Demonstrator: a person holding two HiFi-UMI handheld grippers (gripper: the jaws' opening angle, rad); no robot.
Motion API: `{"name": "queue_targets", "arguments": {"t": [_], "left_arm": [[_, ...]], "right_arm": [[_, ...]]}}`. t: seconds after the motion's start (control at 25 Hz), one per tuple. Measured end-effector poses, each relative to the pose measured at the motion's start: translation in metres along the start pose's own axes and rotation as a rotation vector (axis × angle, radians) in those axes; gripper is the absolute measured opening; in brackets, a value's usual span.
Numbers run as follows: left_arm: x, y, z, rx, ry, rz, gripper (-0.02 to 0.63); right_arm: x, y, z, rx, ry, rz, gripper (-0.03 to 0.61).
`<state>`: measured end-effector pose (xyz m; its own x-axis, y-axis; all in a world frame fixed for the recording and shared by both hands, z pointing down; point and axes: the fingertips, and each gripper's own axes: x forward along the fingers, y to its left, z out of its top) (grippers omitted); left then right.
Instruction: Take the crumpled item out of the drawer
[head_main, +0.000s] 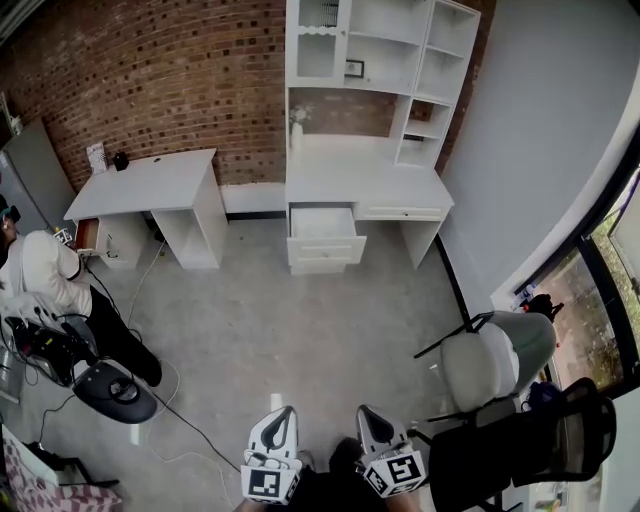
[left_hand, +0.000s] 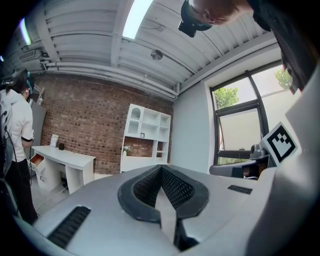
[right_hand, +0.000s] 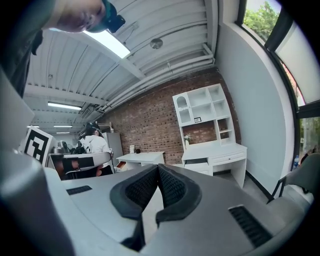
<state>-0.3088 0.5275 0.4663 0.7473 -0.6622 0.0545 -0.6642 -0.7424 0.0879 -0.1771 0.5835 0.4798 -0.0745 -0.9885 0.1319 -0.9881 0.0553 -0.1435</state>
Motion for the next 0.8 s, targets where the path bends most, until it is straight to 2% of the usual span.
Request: {"name": "queue_targets", "arguments": {"t": [0.2,0.48,0.8], "left_arm": [[0.039,0.017,-0.011,-0.017,0.033,0.015,0.025],[0.157,0.044,-0.007,-0.033,0.045,0.062,0.025],[0.284,0.069,0.026,-0.036,0.025,0.111,0.025]], "right_arm": [[0.038,-0.019,-0.007,0.009,0.032,0.021,0.014],[0.143,-0.097,0.012,-0.008,0.001,0.069,0.014],[0.269,-0.177,0.069,-0.077,-0.029,0.172,0.014]]}}
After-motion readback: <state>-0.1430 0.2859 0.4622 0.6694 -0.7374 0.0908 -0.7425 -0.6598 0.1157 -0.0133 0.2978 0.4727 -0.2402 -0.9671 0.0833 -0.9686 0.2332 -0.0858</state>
